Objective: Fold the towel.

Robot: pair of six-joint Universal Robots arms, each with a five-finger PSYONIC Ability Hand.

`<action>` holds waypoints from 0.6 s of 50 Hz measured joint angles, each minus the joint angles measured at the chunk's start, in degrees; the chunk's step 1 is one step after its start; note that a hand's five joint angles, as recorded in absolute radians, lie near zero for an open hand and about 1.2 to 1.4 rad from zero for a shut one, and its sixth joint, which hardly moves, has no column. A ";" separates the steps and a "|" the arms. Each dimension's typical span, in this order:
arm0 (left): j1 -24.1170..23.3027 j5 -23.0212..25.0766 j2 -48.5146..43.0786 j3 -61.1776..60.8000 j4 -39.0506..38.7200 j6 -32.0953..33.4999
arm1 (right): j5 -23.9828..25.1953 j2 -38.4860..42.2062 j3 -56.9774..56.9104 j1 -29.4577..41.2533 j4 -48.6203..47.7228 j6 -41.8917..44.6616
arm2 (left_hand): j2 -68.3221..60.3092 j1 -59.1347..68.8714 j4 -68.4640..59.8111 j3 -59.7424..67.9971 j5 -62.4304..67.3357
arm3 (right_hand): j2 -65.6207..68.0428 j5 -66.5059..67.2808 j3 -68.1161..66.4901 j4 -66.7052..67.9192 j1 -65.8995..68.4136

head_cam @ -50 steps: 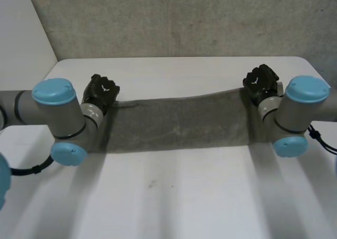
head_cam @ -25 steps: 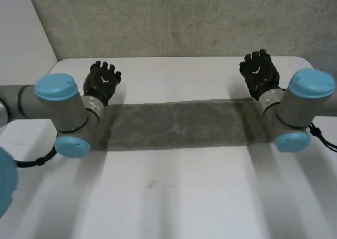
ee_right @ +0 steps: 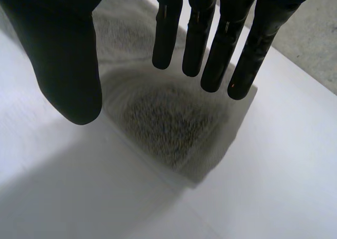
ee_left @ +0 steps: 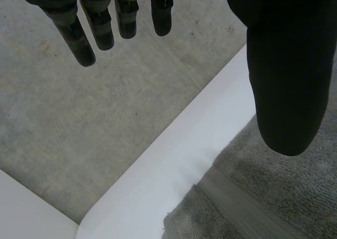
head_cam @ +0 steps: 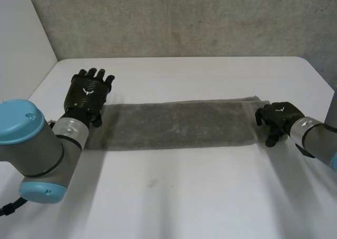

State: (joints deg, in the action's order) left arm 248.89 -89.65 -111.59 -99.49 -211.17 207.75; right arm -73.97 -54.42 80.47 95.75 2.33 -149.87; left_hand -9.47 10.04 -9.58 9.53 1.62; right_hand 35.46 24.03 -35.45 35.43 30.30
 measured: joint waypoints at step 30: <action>-0.33 -0.08 0.22 -1.22 -0.46 0.43 | -16.65 2.74 -1.04 -7.28 -12.14 19.77 | 0.02 0.00 0.01 0.00 0.00 | 32.09 31.96 -32.29 32.72 23.71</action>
State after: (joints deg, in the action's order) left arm 248.56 -89.73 -111.38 -100.72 -211.64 208.18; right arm -90.62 -51.68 79.44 88.47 -9.80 -130.11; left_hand -9.45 10.04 -9.57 9.53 1.62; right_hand 67.55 55.99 -67.74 68.15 54.01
